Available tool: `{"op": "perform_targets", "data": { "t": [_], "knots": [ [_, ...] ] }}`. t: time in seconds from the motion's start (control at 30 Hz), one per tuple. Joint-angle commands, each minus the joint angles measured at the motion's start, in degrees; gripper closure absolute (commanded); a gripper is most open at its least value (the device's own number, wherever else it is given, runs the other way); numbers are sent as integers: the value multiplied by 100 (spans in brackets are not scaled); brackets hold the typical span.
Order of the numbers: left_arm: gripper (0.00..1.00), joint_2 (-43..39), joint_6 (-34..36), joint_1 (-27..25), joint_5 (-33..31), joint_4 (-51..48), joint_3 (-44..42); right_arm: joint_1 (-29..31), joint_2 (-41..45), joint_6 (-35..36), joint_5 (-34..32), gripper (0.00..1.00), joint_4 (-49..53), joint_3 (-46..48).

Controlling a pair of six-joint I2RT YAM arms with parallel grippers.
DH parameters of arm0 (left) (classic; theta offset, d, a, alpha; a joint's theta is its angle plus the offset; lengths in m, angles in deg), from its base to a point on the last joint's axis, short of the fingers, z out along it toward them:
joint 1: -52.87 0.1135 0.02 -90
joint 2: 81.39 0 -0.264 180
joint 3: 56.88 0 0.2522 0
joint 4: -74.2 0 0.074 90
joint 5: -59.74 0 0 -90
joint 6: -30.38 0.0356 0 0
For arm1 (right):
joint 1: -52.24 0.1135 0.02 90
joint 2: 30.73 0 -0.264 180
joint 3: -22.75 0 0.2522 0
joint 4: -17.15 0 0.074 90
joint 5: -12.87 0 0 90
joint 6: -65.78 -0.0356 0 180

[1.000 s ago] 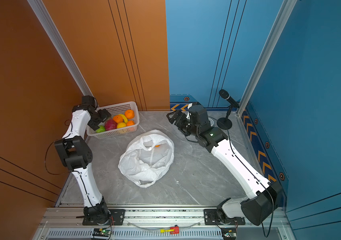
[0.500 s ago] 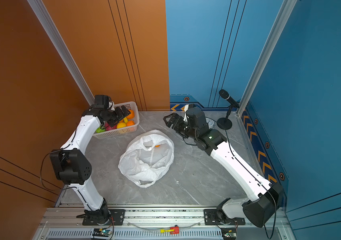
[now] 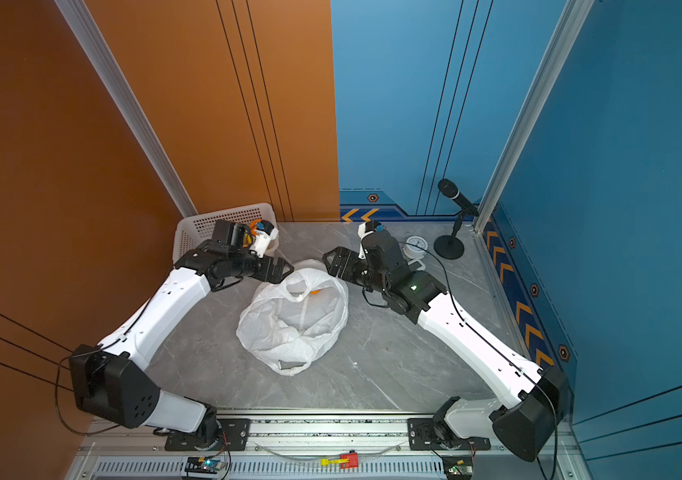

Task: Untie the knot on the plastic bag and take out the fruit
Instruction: 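Move the left gripper back over the bag while the right gripper approaches it, then pinch the bag rim with the left gripper and reach the right gripper inside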

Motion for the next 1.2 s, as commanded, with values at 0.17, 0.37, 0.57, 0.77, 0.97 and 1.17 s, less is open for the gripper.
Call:
{"op": "perform_targets", "data": {
  "t": [0.17,0.37,0.57,0.77,0.97,1.17],
  "knots": [
    [2,483,998,-196,307,-733,9,78,-140,275,-146,15,60,-90],
    [29,821,1012,-161,476,-708,122,278,-443,486,-31,15,-20,-267],
    [79,953,248,-127,307,-584,469,552,-502,890,-440,19,-341,-164],
    [95,852,-725,-135,171,-348,678,965,-261,1483,-965,22,-972,443],
    [96,768,-1483,-129,222,-347,833,1508,-271,2478,-1456,24,-1631,1014],
    [97,773,-2051,-129,317,-347,950,1759,-827,2571,-1533,24,-2156,1197]
  ]
}}
